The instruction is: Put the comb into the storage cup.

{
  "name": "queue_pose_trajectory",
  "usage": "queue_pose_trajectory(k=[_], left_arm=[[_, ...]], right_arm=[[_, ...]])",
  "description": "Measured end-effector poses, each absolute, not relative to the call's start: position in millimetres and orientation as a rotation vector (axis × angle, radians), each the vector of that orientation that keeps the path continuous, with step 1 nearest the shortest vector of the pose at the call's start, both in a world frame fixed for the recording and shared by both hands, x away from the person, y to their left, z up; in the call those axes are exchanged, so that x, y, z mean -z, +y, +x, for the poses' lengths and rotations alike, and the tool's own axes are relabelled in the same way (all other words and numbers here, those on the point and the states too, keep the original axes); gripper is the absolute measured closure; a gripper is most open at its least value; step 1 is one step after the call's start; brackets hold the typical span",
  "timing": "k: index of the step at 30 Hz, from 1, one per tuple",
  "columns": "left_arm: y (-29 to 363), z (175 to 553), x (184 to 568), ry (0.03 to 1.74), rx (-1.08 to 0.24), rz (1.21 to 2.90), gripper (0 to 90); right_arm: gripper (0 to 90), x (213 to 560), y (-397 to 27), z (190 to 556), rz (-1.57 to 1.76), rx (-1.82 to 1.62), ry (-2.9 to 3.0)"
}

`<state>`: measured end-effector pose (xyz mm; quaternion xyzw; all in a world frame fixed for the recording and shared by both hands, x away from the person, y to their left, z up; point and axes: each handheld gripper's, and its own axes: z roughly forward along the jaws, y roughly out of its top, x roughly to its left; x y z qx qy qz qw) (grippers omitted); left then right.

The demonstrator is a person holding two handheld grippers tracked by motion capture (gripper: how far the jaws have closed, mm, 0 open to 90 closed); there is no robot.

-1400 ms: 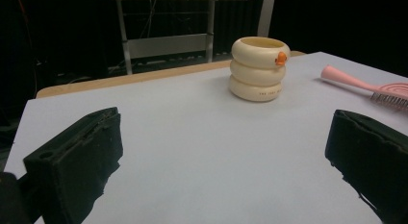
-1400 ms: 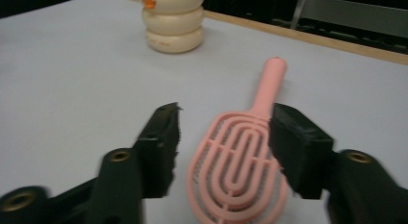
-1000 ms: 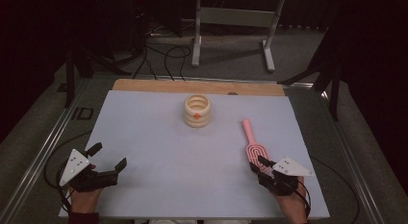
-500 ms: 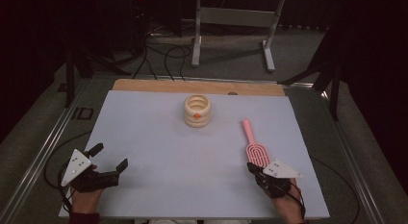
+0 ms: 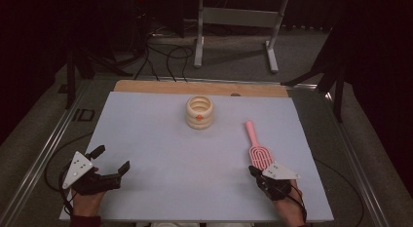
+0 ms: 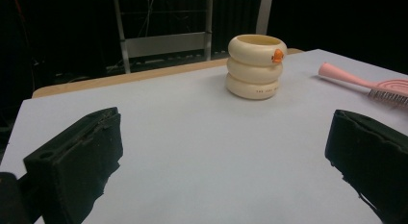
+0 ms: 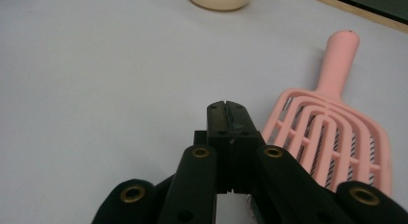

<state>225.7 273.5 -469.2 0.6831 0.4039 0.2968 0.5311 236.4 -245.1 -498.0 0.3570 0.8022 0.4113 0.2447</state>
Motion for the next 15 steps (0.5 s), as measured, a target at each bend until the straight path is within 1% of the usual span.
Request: queue_pose_trajectory(k=[15], left_arm=[[273.1, 225.6, 469.4, 0.963, -0.706, 1.629, 0.3]], right_arm=[[90.0, 507.0, -243.0, 240.1, 0.988, -1.063, 2.22]])
